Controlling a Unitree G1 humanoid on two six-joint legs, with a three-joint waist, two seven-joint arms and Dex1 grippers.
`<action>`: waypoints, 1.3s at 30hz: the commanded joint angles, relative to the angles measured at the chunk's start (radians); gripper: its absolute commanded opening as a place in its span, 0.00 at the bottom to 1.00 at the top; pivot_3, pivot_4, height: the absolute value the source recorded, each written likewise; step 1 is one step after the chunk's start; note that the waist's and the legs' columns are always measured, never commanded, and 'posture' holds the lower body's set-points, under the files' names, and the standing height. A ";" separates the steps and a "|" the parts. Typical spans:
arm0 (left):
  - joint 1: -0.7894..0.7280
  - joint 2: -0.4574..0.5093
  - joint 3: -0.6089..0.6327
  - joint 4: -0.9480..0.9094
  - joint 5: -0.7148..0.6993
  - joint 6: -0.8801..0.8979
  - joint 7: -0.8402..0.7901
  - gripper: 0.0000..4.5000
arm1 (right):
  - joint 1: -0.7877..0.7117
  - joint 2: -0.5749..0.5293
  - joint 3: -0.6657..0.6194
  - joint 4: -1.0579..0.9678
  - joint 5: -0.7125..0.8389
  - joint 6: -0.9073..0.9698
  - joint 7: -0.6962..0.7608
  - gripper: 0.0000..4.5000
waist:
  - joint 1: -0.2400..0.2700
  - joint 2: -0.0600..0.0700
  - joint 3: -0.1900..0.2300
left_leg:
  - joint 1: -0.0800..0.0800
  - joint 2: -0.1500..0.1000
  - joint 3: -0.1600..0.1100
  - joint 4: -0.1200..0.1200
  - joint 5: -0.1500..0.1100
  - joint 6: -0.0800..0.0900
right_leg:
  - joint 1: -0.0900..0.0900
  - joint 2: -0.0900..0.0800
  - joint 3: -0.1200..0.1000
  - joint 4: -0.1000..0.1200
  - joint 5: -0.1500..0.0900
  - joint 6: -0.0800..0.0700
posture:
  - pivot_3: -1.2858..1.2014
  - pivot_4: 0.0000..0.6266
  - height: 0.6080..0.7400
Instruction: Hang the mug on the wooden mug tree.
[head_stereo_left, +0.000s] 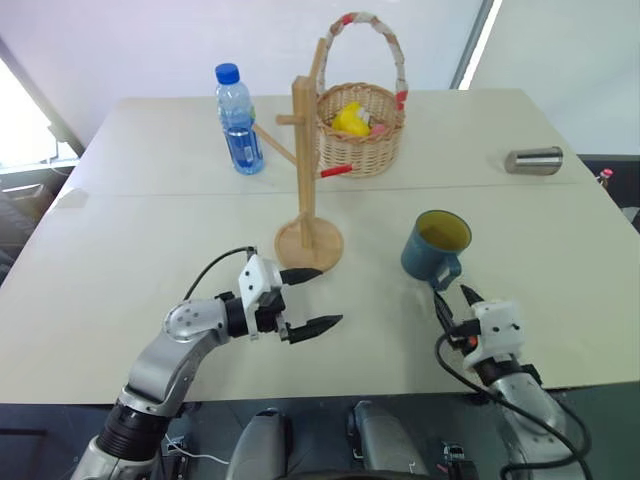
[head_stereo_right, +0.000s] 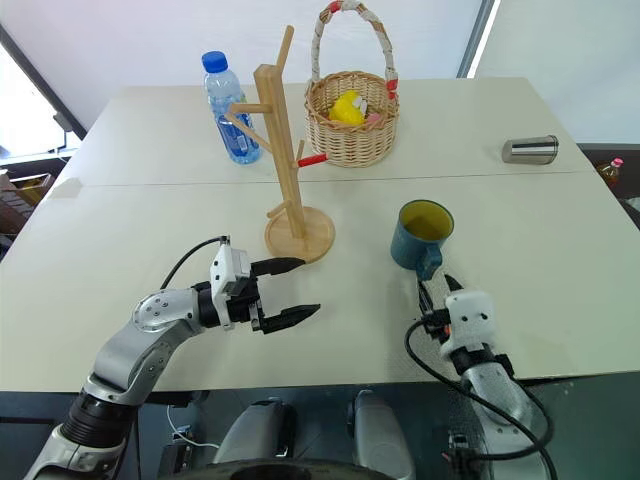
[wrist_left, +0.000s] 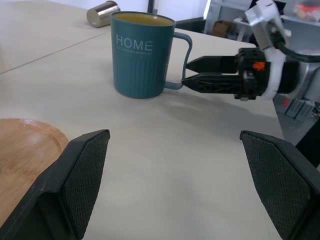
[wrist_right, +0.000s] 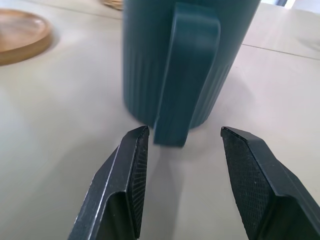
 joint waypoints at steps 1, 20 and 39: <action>-0.012 0.004 0.003 -0.014 -0.003 -0.009 -0.010 1.00 | 0.045 -0.023 -0.023 -0.055 0.039 -0.041 0.051 0.47 | -0.001 0.000 0.000 | 0.000 0.000 0.000 0.000 0.000 0.000 | 0.000 0.000 0.000 0.000 0.000 0.000 | 0.52 0.24 1.00; -0.035 0.019 0.006 -0.057 -0.040 0.030 -0.041 1.00 | -0.129 -0.006 0.055 0.017 0.017 0.013 0.030 0.01 | 0.000 0.000 0.000 | 0.000 0.000 0.000 0.001 0.000 0.000 | 0.000 0.000 0.000 0.001 0.000 0.000 | 0.52 0.24 1.00; -0.028 0.010 -0.005 -0.051 -0.024 0.017 -0.031 1.00 | -0.153 -0.012 -0.035 0.062 -0.038 0.013 -0.068 0.01 | -0.002 0.000 0.000 | 0.001 0.000 0.000 0.001 0.000 0.000 | 0.000 0.000 0.000 0.002 0.000 0.000 | 0.52 0.24 1.00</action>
